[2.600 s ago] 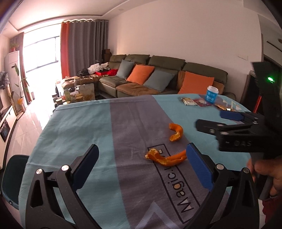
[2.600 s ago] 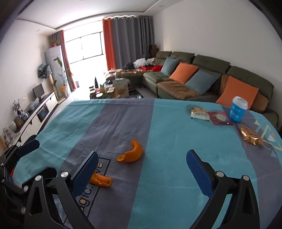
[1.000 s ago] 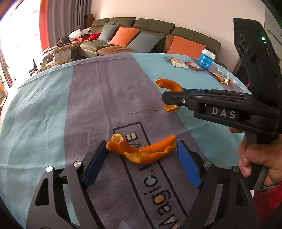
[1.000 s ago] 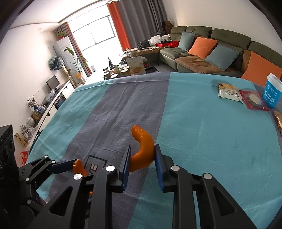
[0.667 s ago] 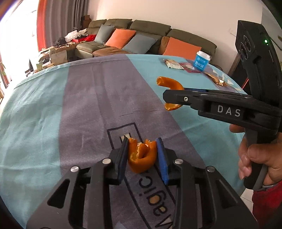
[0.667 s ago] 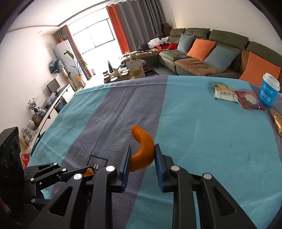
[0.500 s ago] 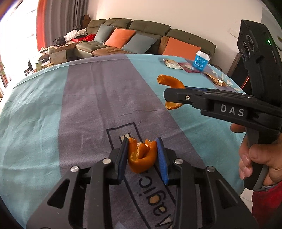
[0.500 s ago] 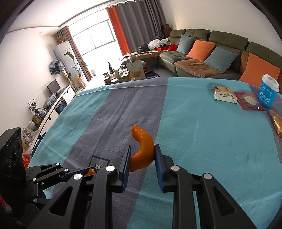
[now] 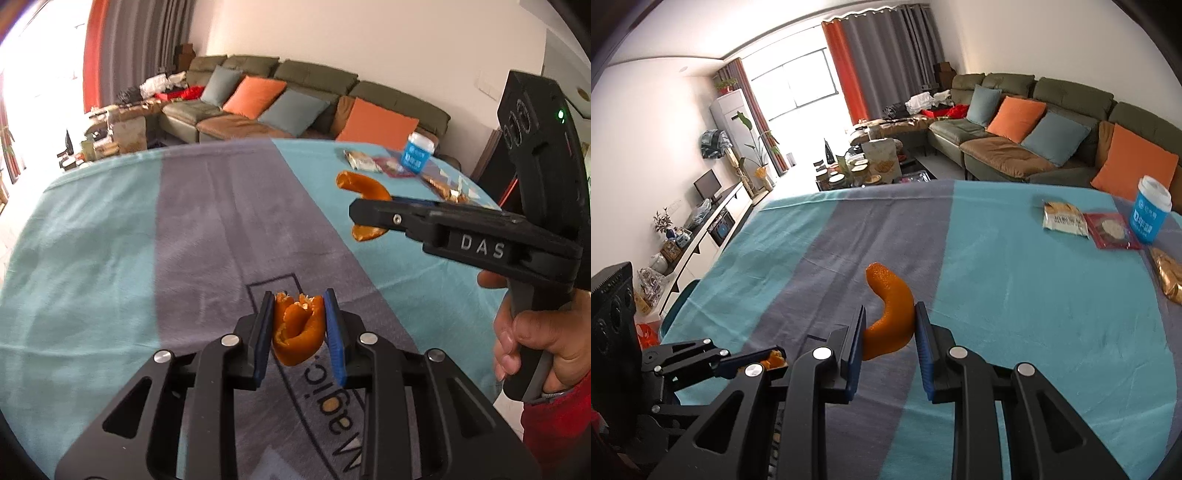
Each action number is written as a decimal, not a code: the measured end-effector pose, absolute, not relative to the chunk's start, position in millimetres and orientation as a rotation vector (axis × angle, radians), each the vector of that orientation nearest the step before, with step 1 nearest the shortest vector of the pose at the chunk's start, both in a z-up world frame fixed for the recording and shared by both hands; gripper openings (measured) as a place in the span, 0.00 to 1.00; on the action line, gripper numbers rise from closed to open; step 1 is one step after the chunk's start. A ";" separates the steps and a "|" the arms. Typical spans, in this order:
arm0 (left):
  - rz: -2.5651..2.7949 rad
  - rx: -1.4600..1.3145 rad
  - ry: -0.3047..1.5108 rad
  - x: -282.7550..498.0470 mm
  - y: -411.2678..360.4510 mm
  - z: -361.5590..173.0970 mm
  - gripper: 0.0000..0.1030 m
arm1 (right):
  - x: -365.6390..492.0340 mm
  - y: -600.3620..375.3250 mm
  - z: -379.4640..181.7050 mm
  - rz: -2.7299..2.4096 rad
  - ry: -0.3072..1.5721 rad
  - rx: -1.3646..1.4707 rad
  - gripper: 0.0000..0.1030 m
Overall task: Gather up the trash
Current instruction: 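Carry both orange peels from the table over the teal bin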
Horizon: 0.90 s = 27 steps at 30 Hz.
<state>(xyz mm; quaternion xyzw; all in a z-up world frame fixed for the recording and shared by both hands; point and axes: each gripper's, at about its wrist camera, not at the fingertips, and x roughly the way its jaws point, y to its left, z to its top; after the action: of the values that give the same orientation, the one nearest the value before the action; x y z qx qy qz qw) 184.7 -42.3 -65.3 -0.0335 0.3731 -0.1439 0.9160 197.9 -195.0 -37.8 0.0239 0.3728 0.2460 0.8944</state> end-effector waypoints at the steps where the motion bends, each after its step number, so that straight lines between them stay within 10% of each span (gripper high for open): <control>1: -0.289 -0.068 0.759 182.6 -40.7 -61.9 0.26 | 195.3 -191.3 -34.9 0.518 0.766 0.044 0.24; 27: 0.088 -0.145 0.468 60.7 131.2 32.5 0.26 | 112.7 -62.1 41.1 0.773 0.592 -0.123 0.11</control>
<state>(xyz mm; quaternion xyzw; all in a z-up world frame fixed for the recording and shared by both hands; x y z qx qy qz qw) 60.7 131.2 32.5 -0.0717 0.2317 0.0436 0.9692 112.7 -62.1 41.1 -0.0590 0.2844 0.3711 0.8820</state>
